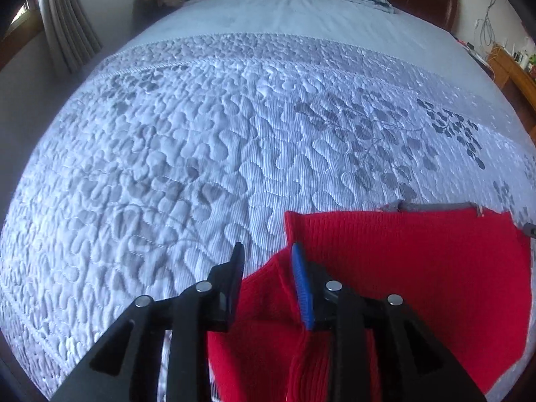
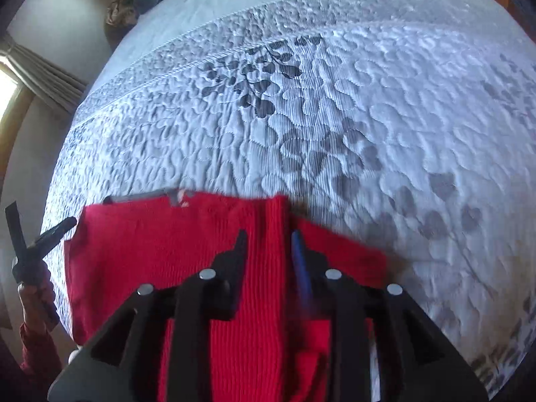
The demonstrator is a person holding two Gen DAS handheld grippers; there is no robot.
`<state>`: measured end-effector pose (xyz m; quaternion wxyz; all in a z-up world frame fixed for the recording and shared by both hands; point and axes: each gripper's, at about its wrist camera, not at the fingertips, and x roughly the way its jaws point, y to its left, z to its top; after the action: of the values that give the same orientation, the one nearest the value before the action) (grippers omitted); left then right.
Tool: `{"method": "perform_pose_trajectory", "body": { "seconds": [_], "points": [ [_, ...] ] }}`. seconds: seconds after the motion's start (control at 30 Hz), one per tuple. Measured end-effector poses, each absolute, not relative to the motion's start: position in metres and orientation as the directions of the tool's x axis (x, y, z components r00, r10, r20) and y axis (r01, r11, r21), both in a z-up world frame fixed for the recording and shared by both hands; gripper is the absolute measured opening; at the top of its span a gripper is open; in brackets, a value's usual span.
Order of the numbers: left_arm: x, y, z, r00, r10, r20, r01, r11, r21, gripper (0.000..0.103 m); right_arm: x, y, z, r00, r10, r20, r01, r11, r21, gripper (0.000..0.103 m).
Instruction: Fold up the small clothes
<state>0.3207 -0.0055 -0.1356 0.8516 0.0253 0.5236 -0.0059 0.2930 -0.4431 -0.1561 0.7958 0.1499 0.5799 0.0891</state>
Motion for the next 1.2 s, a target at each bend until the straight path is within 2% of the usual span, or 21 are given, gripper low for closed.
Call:
{"method": "perform_pose_trajectory", "body": {
  "seconds": [0.13,0.23,0.4,0.5,0.67,0.7,0.73,0.77,0.8,0.97,1.2],
  "points": [
    [0.273,-0.025,-0.122,0.432,-0.068,-0.899,0.121,0.993,-0.017,0.031,0.233,-0.428,-0.130,0.321,0.372,-0.871,-0.069,0.926,0.370,0.028],
    [0.237,-0.048,-0.127,0.414,-0.099,-0.905,0.190,0.982,-0.021,0.031,0.191,-0.407,-0.132,0.276,0.424,-0.862,-0.122,0.905,0.407,0.028],
    [0.204,-0.062,-0.152,0.392,-0.053,-0.918,0.222,0.974,0.038,0.031,0.146,-0.392,-0.164,0.218,0.337,-0.916,-0.113,0.941,0.320,0.029],
    [0.198,-0.060,-0.167,0.412,-0.040,-0.910,0.234,0.970,0.063,0.034,0.137,-0.394,-0.185,0.215,0.300,-0.929,-0.066,0.954,0.293,0.026],
    [0.203,-0.058,-0.158,0.384,-0.053,-0.922,0.209,0.978,0.030,0.033,0.134,-0.393,-0.183,0.219,0.300,-0.929,-0.030,0.953,0.301,0.028],
    [0.206,-0.055,-0.152,0.372,-0.083,-0.924,0.202,0.979,-0.007,0.034,0.135,-0.397,-0.176,0.211,0.316,-0.925,-0.008,0.947,0.322,0.031],
    [0.207,-0.053,-0.146,0.368,-0.110,-0.923,0.199,0.979,-0.037,0.042,0.137,-0.401,-0.169,0.217,0.330,-0.919,0.007,0.941,0.340,0.044],
    [0.209,-0.052,-0.142,0.366,-0.126,-0.922,0.195,0.979,-0.057,0.053,0.136,-0.405,-0.158,0.237,0.344,-0.909,0.015,0.934,0.357,0.062],
    [0.213,-0.052,-0.137,0.363,-0.127,-0.923,0.190,0.980,-0.060,0.055,0.135,-0.410,-0.146,0.267,0.348,-0.899,0.026,0.930,0.368,0.068],
    [0.238,-0.061,-0.132,0.385,-0.090,-0.918,0.179,0.984,-0.021,0.055,0.147,-0.435,-0.128,0.277,0.262,-0.924,0.108,0.947,0.301,0.067],
    [0.253,-0.062,-0.142,0.386,-0.093,-0.918,0.171,0.985,-0.028,0.055,0.179,-0.454,-0.170,0.191,0.279,-0.941,0.212,0.925,0.317,0.068]
  ]
}}
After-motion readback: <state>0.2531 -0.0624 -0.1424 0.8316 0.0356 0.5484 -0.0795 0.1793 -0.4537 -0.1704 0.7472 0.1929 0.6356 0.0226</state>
